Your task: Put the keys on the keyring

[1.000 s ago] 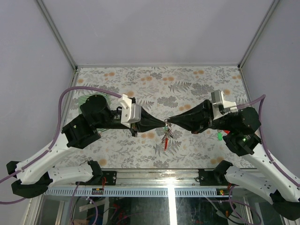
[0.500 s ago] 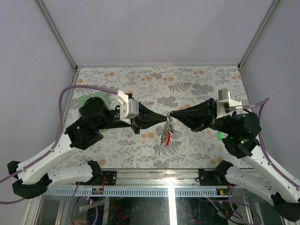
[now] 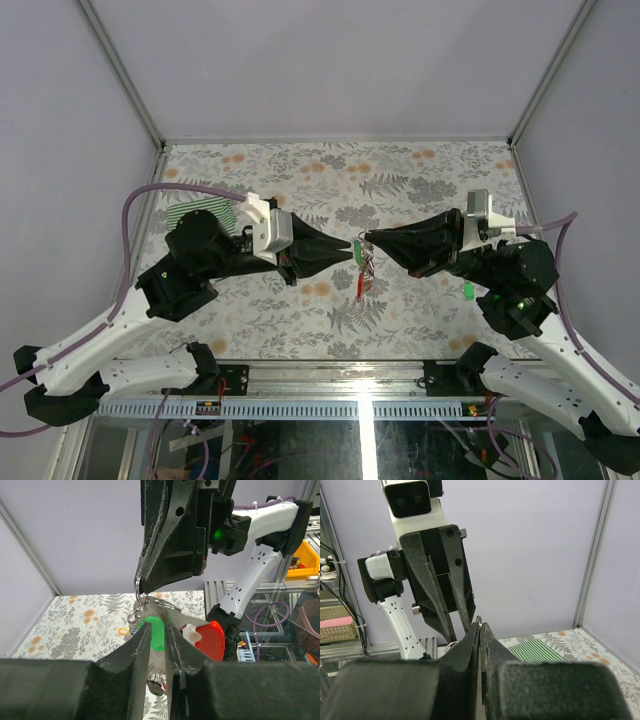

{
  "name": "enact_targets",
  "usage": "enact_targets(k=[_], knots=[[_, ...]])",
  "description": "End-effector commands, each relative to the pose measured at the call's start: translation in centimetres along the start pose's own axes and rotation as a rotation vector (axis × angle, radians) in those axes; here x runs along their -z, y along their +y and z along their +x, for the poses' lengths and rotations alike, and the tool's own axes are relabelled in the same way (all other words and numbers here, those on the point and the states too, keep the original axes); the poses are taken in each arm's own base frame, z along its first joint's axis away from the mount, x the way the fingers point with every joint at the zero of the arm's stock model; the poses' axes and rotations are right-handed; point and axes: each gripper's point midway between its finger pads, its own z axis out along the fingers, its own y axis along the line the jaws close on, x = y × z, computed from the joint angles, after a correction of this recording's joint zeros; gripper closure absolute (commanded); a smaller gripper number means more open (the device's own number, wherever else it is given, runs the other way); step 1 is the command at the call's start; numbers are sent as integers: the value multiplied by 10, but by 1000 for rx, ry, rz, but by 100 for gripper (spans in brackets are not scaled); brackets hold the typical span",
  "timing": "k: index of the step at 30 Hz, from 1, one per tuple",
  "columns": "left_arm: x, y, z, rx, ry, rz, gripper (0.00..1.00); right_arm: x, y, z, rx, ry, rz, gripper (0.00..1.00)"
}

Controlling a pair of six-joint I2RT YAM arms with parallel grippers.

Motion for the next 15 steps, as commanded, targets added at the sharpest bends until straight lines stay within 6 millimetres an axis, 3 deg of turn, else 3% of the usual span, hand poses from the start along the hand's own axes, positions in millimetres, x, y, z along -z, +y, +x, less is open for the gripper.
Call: enact_targets(k=[1,8,15], knots=[[8,1,-20,-19,-81,-35,79,2,11,-37,127,-76,-29,100],[10,4,-32,6,-162,-64,65,4,25,-35,176,-24,-113,100],[-1,0,-31,31,-187,-21,61,4,35,-35,187,-7,-174,100]])
